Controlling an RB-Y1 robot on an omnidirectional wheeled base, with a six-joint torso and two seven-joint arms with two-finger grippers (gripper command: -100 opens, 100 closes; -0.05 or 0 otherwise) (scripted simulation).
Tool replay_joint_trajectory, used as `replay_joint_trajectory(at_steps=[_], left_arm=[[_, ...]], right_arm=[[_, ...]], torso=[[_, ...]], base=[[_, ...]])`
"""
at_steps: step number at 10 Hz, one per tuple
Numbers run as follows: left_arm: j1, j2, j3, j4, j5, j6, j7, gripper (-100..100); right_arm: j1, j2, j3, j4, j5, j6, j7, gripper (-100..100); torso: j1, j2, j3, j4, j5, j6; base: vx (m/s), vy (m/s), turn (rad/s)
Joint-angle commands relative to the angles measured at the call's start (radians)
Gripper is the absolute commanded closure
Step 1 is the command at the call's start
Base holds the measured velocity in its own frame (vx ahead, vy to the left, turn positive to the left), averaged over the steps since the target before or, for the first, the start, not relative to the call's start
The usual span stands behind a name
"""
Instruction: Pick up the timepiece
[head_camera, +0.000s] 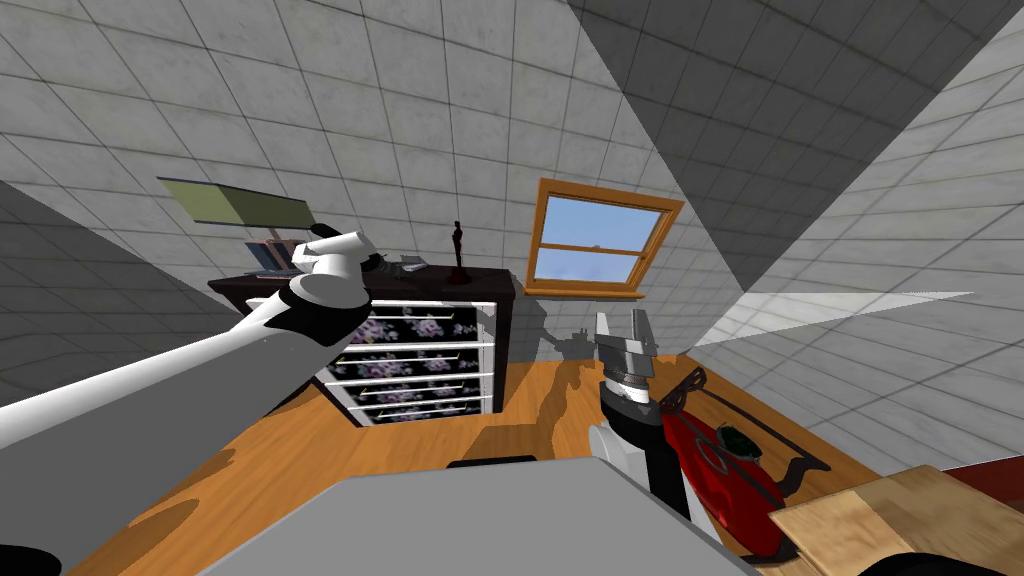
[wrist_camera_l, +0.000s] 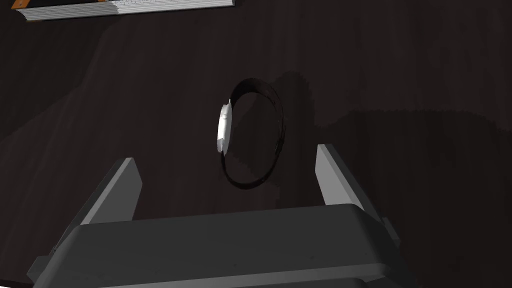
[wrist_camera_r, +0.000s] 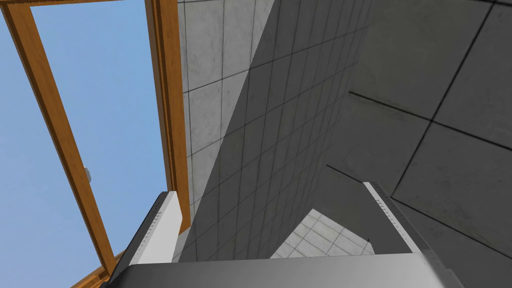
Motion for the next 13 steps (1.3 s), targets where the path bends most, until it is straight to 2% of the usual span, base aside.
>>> replay_joint_trajectory(at_steps=[1,2,3,4,8,9,10,12,13], left_arm=[[0.0,0.0,0.0,0.0,0.0,0.0,0.0,-100],[0.002,-0.001,0.0,-0.003,0.001,-0.001,0.0,0],[0.001,-0.001,0.0,-0.003,0.001,-0.001,0.0,-100],[0.001,-0.001,0.0,-0.003,0.001,-0.001,0.0,100],[0.001,-0.001,0.0,-0.003,0.001,-0.001,0.0,100],[0.001,-0.001,0.0,-0.003,0.001,-0.001,0.0,0],[-0.028,-0.001,-0.001,-0.027,0.015,0.014,0.003,-100],[-0.028,-0.001,-0.001,-0.027,0.015,0.014,0.003,-100],[-0.049,-0.001,-0.002,-0.043,0.025,0.026,0.004,-100]], right_arm=[[0.0,0.0,0.0,0.0,0.0,0.0,0.0,0],[0.0,0.0,0.0,0.0,0.0,0.0,0.0,0],[0.0,0.0,0.0,0.0,0.0,0.0,0.0,0],[0.0,0.0,0.0,0.0,0.0,0.0,0.0,0],[0.0,0.0,0.0,0.0,0.0,0.0,0.0,0],[0.0,0.0,0.0,0.0,0.0,0.0,0.0,0],[0.0,0.0,0.0,0.0,0.0,0.0,0.0,0],[0.0,0.0,0.0,0.0,0.0,0.0,0.0,0],[0.0,0.0,0.0,0.0,0.0,0.0,0.0,0]], torso=[[0.0,0.0,0.0,0.0,0.0,0.0],[0.002,0.0,0.0,0.0,0.0,0.0],[0.005,-0.001,0.0,0.0,0.001,0.0],[0.006,-0.001,-0.001,0.0,0.001,0.0],[0.006,-0.001,-0.001,0.0,0.001,0.0],[0.006,-0.001,-0.001,0.0,0.001,0.0],[0.006,-0.001,-0.001,0.0,0.001,0.0],[0.009,0.001,0.001,0.0,0.002,0.0],[0.008,0.001,0.0,0.0,0.002,0.0]], base=[[-0.009,-0.047,0.018],[-0.001,-0.008,-0.002],[0.0,0.0,0.0],[0.0,0.0,0.0],[0.0,0.0,0.0],[0.0,0.0,0.0],[-0.023,0.036,0.027],[-0.029,0.035,0.003],[-0.031,0.024,0.02]])
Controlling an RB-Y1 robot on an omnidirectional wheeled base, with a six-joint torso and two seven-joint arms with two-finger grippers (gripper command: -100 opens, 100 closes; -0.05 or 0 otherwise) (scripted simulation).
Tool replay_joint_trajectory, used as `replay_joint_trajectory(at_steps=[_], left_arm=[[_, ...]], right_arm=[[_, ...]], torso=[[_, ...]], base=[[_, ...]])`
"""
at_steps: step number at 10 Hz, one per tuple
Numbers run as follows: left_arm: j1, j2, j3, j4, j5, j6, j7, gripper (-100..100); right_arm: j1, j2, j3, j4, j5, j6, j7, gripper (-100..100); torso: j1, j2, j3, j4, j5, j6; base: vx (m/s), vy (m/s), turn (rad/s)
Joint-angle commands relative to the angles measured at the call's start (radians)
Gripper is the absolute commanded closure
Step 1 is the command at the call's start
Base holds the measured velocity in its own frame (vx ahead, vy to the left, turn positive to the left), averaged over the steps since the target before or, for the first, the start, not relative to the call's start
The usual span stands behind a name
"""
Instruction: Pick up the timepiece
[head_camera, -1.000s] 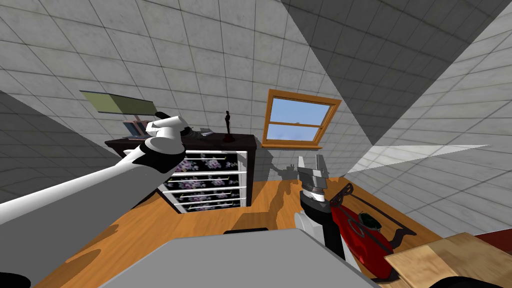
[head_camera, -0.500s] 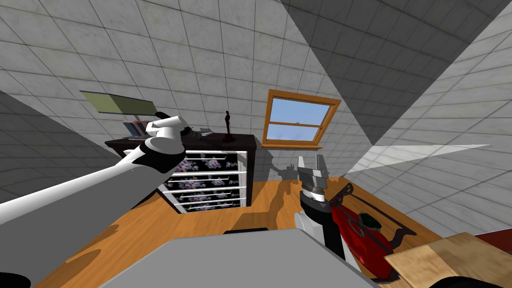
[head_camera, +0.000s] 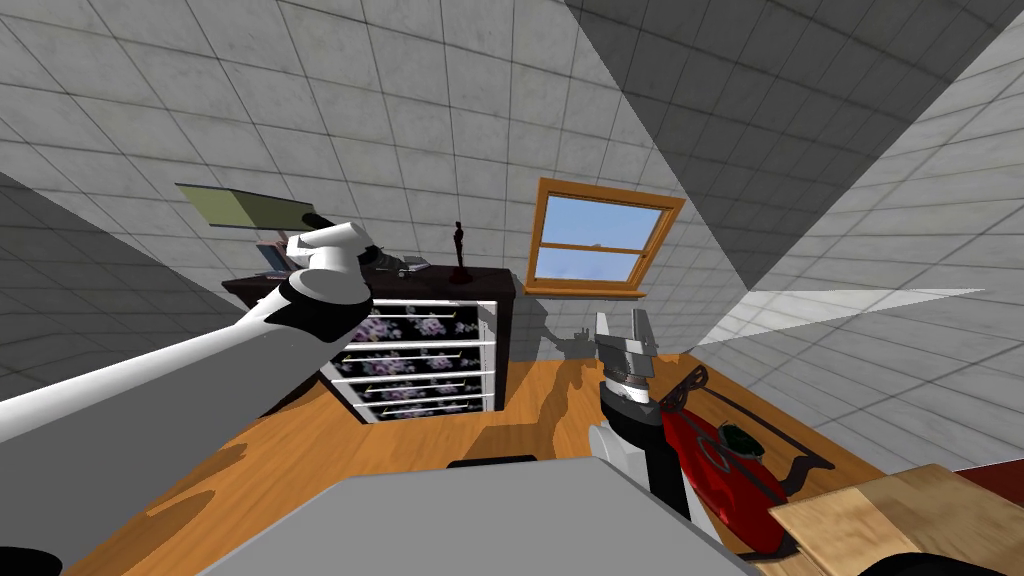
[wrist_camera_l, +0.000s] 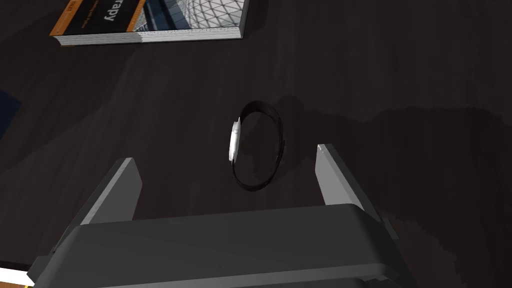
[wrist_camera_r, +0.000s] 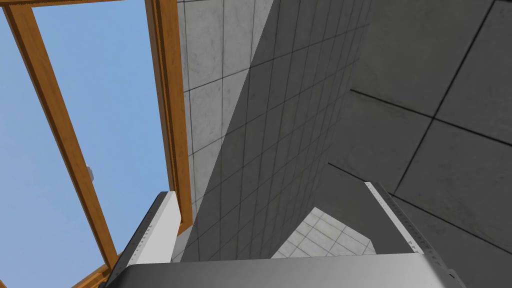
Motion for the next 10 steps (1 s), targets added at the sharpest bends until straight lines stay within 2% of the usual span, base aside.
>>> replay_joint_trajectory(at_steps=[1,4,5,10], left_arm=[[-0.035,0.007,-0.001,-0.015,0.015,0.019,0.002,-100],[-0.084,0.003,0.0,-0.05,0.033,0.06,0.005,-100],[-0.084,0.003,0.0,-0.05,0.033,0.06,0.005,-100],[-0.125,-0.004,0.002,-0.057,0.023,0.135,-0.001,-100]], right_arm=[[0.0,0.0,0.0,0.0,0.0,0.0,0.0,0],[0.0,0.0,0.0,0.0,0.0,0.0,0.0,0],[0.0,0.0,0.0,0.0,0.0,0.0,0.0,0],[0.0,0.0,0.0,0.0,0.0,0.0,0.0,0]], torso=[[0.0,0.0,0.0,0.0,0.0,0.0],[0.002,0.001,0.001,0.0,0.001,0.0],[0.002,0.001,0.001,0.0,0.001,0.0],[0.0,-0.002,-0.001,-0.001,0.0,0.0]], base=[[-0.047,0.045,0.025],[-0.046,0.057,0.004],[-0.034,0.045,-0.008],[-0.012,0.026,-0.02]])
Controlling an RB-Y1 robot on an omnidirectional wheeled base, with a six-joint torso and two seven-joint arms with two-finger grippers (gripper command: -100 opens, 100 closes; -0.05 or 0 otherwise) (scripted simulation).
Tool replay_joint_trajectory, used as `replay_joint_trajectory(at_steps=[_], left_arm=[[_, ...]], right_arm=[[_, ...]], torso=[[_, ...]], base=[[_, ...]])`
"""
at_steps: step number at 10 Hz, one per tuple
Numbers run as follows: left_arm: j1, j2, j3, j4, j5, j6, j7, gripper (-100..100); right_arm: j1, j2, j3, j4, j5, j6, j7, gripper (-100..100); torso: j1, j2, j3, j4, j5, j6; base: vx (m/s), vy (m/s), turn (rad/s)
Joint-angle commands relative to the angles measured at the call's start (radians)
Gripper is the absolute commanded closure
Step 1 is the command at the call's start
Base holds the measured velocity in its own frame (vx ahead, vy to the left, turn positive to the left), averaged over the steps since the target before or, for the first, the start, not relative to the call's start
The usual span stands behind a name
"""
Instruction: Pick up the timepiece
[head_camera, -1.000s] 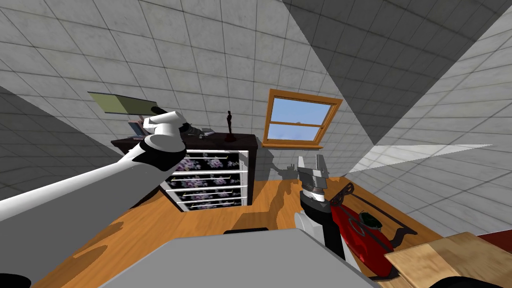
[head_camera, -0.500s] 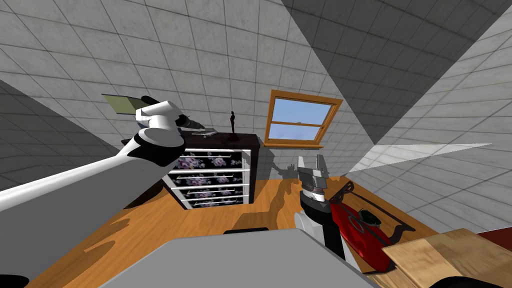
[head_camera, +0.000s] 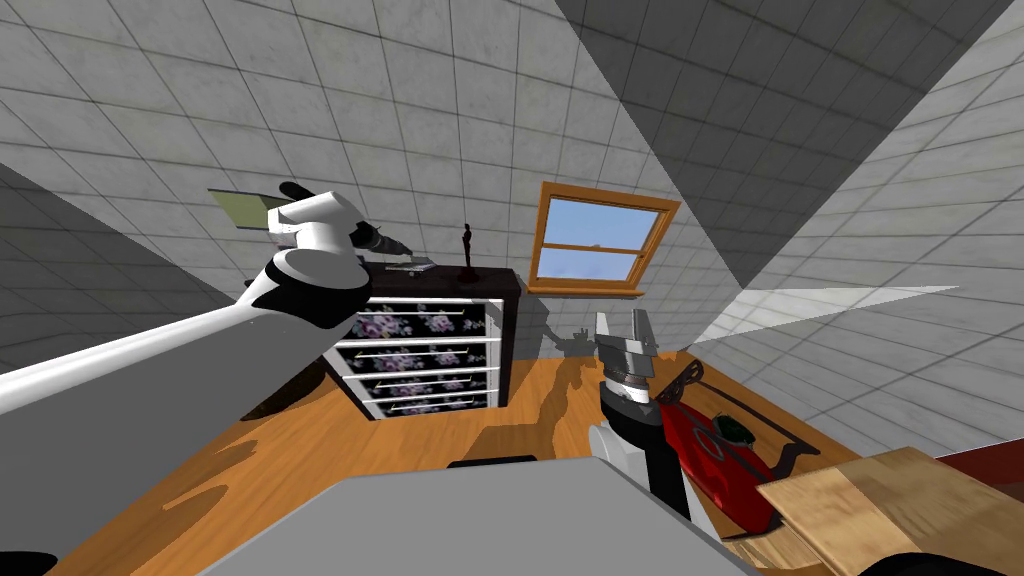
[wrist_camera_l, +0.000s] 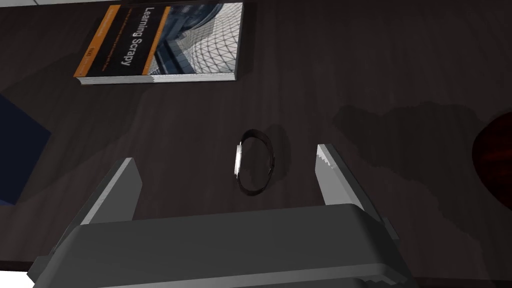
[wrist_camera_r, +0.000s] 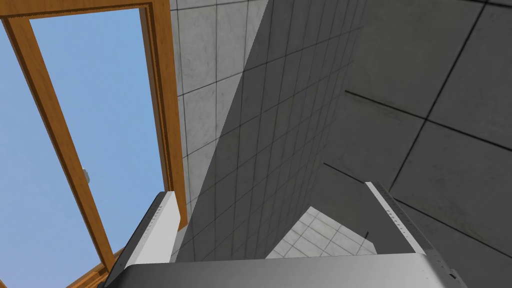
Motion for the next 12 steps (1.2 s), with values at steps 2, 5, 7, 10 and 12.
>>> replay_joint_trajectory(at_steps=[2,5,7,10,12], left_arm=[[-0.007,0.001,-0.005,0.021,-0.028,0.047,-0.011,-100],[0.007,0.01,-0.013,0.072,-0.075,0.071,-0.02,-100],[0.016,0.014,-0.016,0.099,-0.097,0.079,-0.023,-100],[0.035,0.024,-0.02,0.14,-0.135,0.09,-0.028,-100],[0.031,0.03,-0.021,0.153,-0.134,0.083,-0.025,-100]], right_arm=[[0.0,0.0,0.0,0.0,0.0,0.0,0.0,0],[0.0,0.0,0.0,0.0,0.0,0.0,0.0,0],[0.0,0.0,0.0,0.0,0.0,0.0,0.0,0],[0.0,0.0,0.0,0.0,0.0,0.0,0.0,0],[0.0,0.0,0.0,0.0,0.0,0.0,0.0,0]], torso=[[0.001,0.0,0.0,0.0,0.0,0.0],[0.001,-0.007,-0.004,-0.002,0.0,0.0],[-0.001,-0.005,-0.003,-0.001,0.0,0.0],[0.0,-0.009,-0.005,-0.002,0.0,0.0],[-0.001,-0.004,-0.002,-0.001,0.0,0.0]], base=[[0.011,0.056,-0.03],[0.088,0.04,-0.071],[0.041,0.005,-0.022],[0.096,0.023,-0.047],[0.008,0.005,0.003]])
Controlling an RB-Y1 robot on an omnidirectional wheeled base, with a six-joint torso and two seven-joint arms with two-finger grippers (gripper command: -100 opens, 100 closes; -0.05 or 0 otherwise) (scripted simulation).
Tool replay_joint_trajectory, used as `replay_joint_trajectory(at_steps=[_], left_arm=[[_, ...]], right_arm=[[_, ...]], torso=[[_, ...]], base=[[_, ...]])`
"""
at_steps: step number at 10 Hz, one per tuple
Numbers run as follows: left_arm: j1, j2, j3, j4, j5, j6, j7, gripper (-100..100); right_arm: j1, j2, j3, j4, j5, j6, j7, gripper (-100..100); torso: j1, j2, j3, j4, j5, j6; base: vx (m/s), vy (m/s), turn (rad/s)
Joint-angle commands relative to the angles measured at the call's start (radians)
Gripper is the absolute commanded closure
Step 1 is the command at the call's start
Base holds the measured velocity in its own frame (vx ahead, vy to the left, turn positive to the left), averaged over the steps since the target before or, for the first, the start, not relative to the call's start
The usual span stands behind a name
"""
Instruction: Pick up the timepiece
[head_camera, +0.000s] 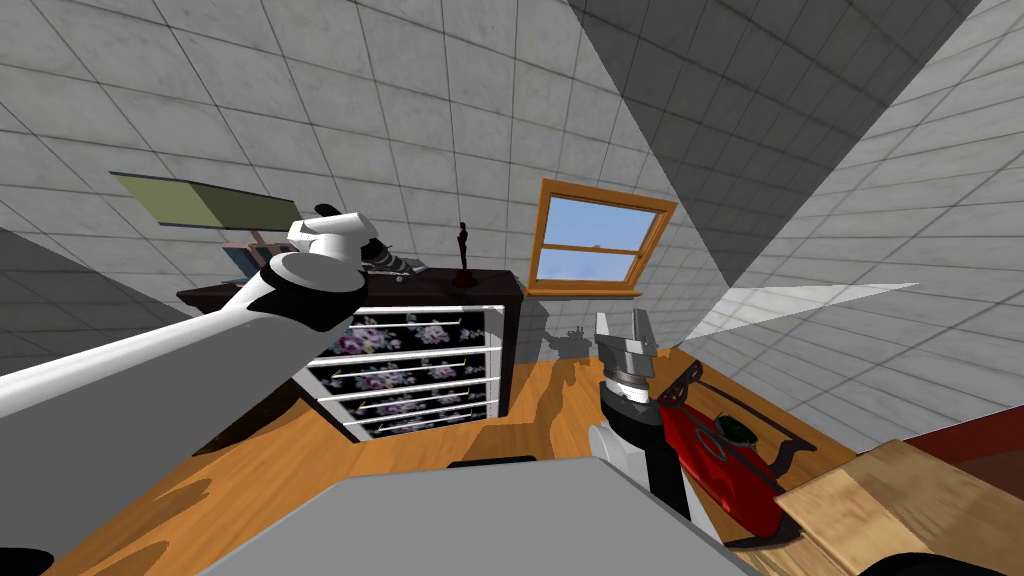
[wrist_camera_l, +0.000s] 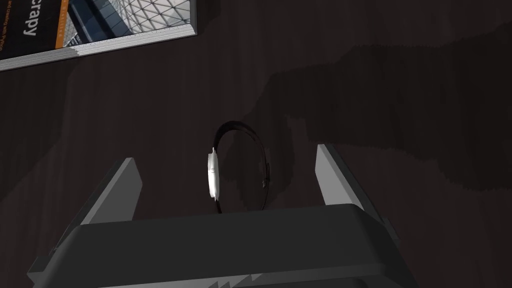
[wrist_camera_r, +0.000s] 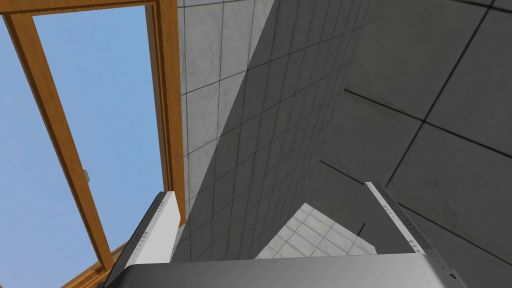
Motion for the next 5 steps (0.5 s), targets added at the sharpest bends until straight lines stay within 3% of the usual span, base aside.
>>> replay_joint_trajectory(at_steps=[1,2,3,5], left_arm=[[0.0,0.0,0.0,0.0,0.0,0.0,0.0,0],[0.0,0.0,0.0,0.0,0.0,0.0,0.0,-100],[0.0,0.0,0.0,0.0,0.0,0.0,0.0,100],[0.0,0.0,0.0,0.0,0.0,0.0,0.0,100]], right_arm=[[0.0,0.0,0.0,0.0,0.0,0.0,0.0,0],[0.0,0.0,0.0,0.0,0.0,0.0,0.0,0],[0.0,0.0,0.0,0.0,0.0,0.0,0.0,0],[0.0,0.0,0.0,0.0,0.0,0.0,0.0,0]], torso=[[0.0,0.0,0.0,0.0,0.0,0.0],[0.0,0.001,0.0,0.0,0.0,0.0],[0.0,0.001,0.001,0.0,0.0,0.0],[0.0,0.001,0.001,0.0,0.0,0.0]], base=[[0.0,0.0,0.0],[0.0,0.0,0.0],[0.0,0.0,0.0],[0.0,0.0,0.0]])
